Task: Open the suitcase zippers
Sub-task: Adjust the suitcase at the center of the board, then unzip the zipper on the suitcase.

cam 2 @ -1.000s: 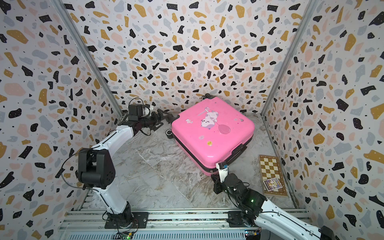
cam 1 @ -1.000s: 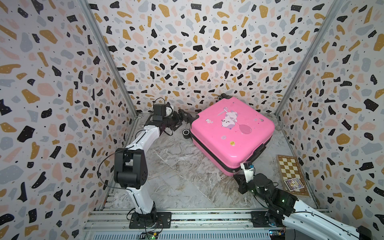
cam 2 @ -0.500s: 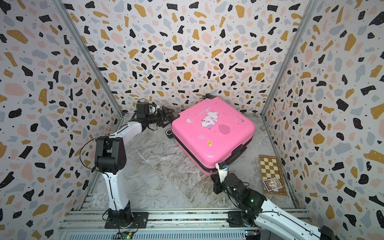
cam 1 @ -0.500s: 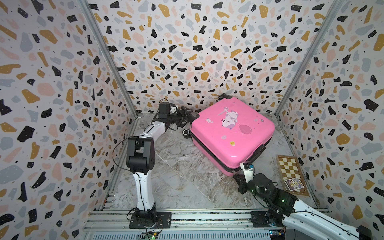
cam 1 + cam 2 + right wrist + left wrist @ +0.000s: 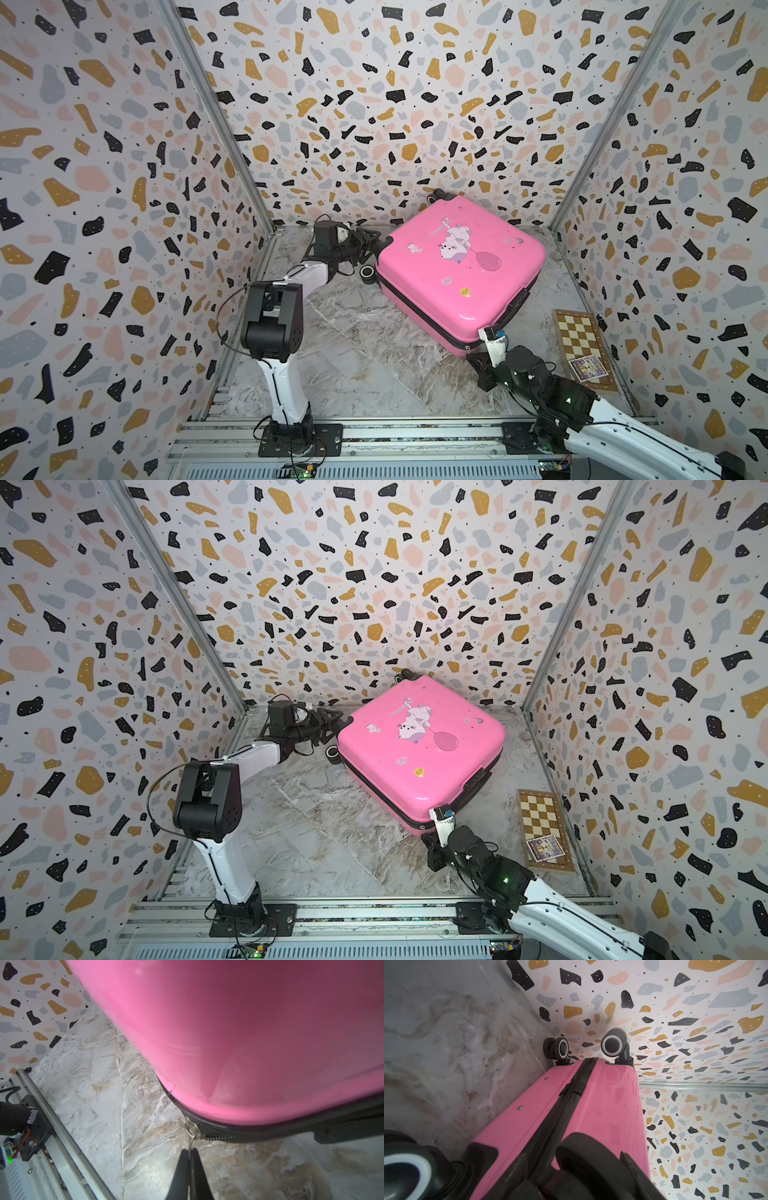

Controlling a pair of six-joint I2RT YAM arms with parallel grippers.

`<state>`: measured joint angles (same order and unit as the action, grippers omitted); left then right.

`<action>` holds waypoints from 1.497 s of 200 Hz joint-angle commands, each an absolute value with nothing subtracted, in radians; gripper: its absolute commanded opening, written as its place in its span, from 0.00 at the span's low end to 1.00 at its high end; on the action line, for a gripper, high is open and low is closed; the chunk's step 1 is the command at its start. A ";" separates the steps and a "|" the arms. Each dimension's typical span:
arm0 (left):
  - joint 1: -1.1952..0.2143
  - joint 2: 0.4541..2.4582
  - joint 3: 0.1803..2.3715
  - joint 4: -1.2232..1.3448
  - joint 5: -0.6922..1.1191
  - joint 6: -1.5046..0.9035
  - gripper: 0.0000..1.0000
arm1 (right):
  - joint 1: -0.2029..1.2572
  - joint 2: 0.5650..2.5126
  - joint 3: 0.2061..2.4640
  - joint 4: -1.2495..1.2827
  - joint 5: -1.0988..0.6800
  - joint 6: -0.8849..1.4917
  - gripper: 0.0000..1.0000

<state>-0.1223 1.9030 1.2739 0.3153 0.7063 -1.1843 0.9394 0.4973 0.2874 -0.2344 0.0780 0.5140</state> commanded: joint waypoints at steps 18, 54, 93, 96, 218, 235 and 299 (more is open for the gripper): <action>-0.106 1.791 1.198 0.327 0.683 -1.122 0.34 | 1.019 0.490 0.357 -0.206 -0.004 0.465 0.00; -0.099 1.801 1.233 0.292 0.693 -1.143 0.30 | 1.172 0.520 0.376 -0.236 0.126 0.474 0.00; -0.101 1.746 1.152 0.304 0.680 -1.139 0.29 | 1.227 0.647 0.431 -0.260 0.230 0.486 0.00; -0.101 1.741 1.143 0.308 0.680 -1.140 0.29 | 1.228 0.657 0.439 -0.265 0.236 0.489 0.00; -0.113 1.278 0.695 0.284 0.618 -1.121 0.29 | 0.906 0.738 0.471 -0.220 0.024 0.400 0.00; -0.128 1.188 0.653 0.223 0.600 -1.103 0.29 | 0.894 0.767 0.468 -0.193 0.013 0.393 0.00; -0.289 0.965 0.557 0.067 0.519 -1.069 0.28 | 0.842 0.878 0.475 -0.100 -0.017 0.368 0.00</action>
<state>-0.1665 1.0481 0.5861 0.1303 0.3866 -1.1896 0.8799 0.8215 0.4484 -0.1677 -0.0132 0.3496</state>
